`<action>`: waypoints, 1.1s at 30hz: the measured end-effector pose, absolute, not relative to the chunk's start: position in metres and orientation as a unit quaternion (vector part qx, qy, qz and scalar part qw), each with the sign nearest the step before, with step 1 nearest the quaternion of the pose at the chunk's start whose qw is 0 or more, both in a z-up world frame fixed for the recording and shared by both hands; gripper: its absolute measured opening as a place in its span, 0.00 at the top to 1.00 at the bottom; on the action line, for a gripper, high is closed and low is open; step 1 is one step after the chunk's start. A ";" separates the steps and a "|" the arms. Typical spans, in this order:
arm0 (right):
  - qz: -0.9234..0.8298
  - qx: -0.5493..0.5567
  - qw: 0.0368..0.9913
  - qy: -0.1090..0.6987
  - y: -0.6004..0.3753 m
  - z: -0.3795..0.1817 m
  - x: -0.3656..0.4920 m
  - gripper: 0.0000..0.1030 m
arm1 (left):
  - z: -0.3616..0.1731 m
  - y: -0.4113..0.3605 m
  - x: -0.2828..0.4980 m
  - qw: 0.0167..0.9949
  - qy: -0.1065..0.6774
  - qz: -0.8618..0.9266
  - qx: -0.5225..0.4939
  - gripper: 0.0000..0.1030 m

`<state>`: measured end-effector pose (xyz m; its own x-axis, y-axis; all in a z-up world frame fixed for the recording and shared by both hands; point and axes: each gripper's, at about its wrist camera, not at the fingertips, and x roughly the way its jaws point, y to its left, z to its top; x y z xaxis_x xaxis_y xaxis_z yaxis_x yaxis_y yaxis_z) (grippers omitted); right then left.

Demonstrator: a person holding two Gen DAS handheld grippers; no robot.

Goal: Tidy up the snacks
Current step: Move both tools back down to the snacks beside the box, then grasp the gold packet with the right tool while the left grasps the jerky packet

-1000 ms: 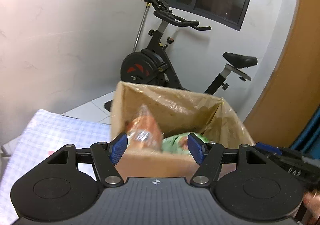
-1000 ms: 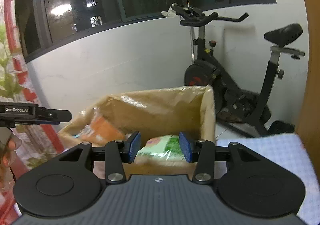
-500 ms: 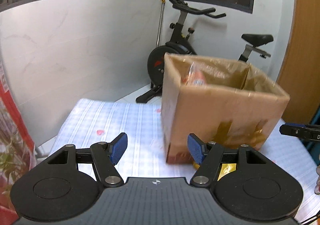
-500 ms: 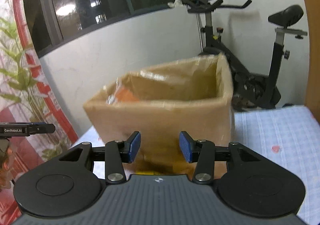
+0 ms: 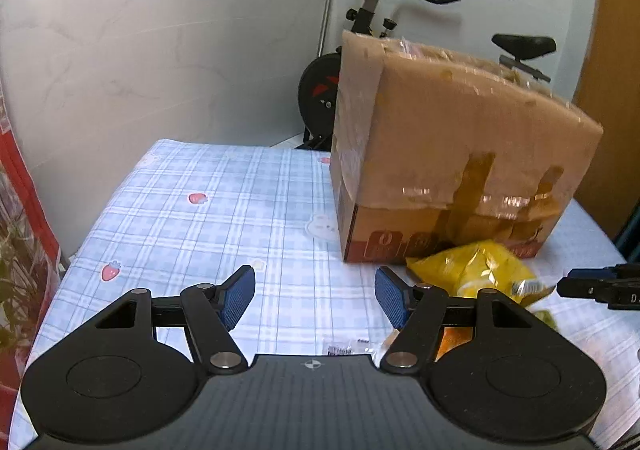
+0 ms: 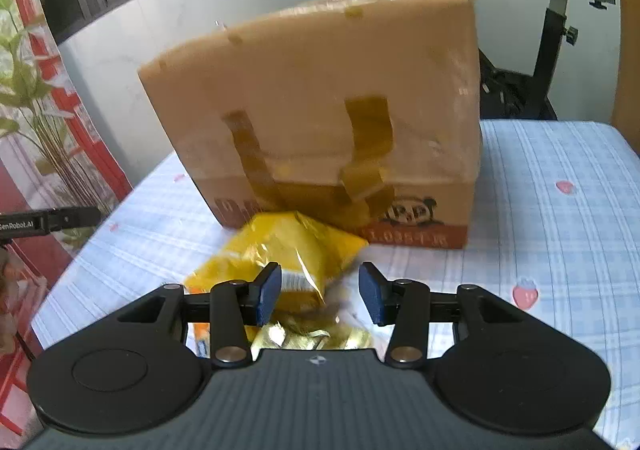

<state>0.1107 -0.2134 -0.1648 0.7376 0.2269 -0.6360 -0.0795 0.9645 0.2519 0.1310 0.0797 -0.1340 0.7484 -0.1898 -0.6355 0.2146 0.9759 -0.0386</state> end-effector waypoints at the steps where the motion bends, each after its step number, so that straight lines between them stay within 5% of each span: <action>1: 0.081 0.104 0.925 0.356 -0.213 -0.169 0.111 0.55 | -0.139 0.079 0.131 0.934 0.341 -0.109 0.020 0.33; 4: 0.073 0.098 0.921 0.370 -0.210 -0.179 0.111 0.54 | -0.153 0.074 0.128 0.929 0.351 -0.114 0.026 0.33; 11: 0.070 0.094 0.910 0.397 -0.197 -0.202 0.115 0.26 | -0.172 0.074 0.124 0.925 0.362 -0.112 0.031 0.33; 19: 0.063 0.059 0.912 0.401 -0.182 -0.213 0.118 0.20 | -0.194 0.059 0.122 0.920 0.368 -0.124 0.060 0.33; 27: 0.052 0.036 0.915 0.398 -0.185 -0.219 0.113 0.24 | -0.211 0.054 0.120 0.916 0.378 -0.116 0.067 0.33; 33: 0.040 0.068 0.918 0.388 -0.202 -0.211 0.109 0.41 | -0.218 0.054 0.123 0.915 0.382 -0.109 0.070 0.33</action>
